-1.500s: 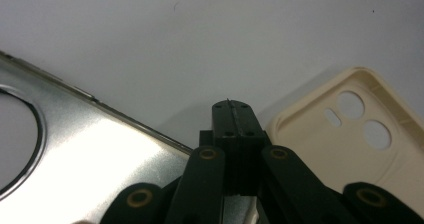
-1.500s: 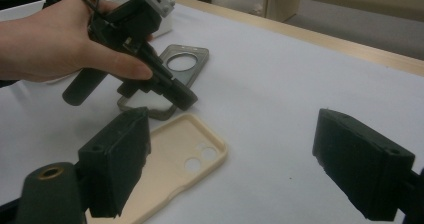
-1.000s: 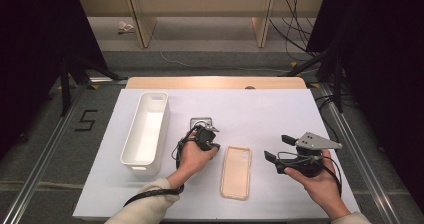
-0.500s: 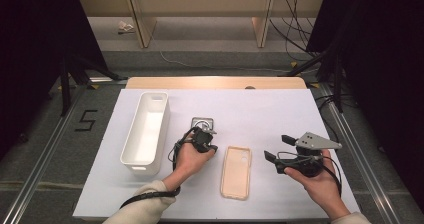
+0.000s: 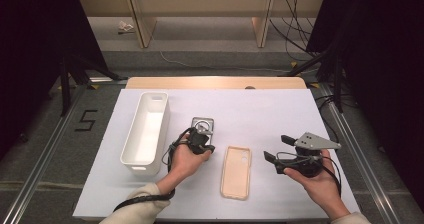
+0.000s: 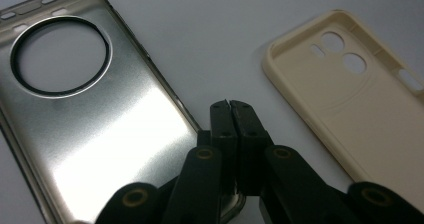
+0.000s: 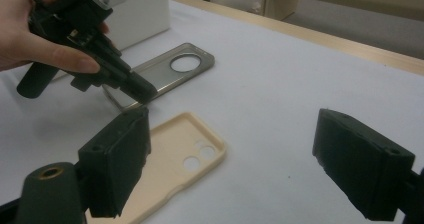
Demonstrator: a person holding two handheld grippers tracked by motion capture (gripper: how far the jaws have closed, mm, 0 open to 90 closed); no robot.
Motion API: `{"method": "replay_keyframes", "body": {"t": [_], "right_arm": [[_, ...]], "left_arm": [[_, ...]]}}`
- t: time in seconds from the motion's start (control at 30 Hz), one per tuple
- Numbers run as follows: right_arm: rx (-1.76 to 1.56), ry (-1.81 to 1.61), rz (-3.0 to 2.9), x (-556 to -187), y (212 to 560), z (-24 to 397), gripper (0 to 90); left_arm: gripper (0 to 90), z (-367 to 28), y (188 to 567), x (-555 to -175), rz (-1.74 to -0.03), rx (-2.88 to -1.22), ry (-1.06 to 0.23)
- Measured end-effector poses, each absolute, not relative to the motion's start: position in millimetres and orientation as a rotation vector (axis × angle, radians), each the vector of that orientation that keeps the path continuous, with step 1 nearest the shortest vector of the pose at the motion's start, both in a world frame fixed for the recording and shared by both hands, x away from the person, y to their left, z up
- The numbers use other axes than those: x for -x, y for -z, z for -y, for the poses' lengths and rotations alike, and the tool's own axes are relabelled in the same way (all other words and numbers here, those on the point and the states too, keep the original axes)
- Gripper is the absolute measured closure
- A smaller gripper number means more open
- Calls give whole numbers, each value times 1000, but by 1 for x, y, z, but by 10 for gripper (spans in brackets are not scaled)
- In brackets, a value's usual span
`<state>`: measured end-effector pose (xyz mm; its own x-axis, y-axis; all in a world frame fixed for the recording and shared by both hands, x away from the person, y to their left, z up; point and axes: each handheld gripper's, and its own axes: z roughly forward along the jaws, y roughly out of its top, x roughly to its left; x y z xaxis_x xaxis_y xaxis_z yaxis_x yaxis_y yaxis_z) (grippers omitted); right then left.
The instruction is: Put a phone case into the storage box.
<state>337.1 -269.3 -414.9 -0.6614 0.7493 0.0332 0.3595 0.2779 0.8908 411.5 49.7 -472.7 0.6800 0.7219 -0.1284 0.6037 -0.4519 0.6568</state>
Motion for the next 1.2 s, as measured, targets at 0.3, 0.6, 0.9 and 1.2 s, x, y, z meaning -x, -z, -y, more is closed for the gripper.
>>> {"method": "replay_keyframes", "body": {"t": [0.3, 0.6, 0.9, 1.2], "right_arm": [[-996, -1342, -2168, -338, 415, 267, 165], [-996, -1342, -2174, -338, 416, 267, 164], [-998, -1342, -2175, -338, 416, 267, 164], [-1001, -1343, -2172, -338, 416, 268, 164]], "left_arm": [[836, -75, 465, -401, -991, -2192, -295], [492, -74, 449, -400, -869, -2368, -350], [439, -64, 439, -410, -623, -2632, -353], [456, -54, 442, -412, -418, -2786, -392]]}}
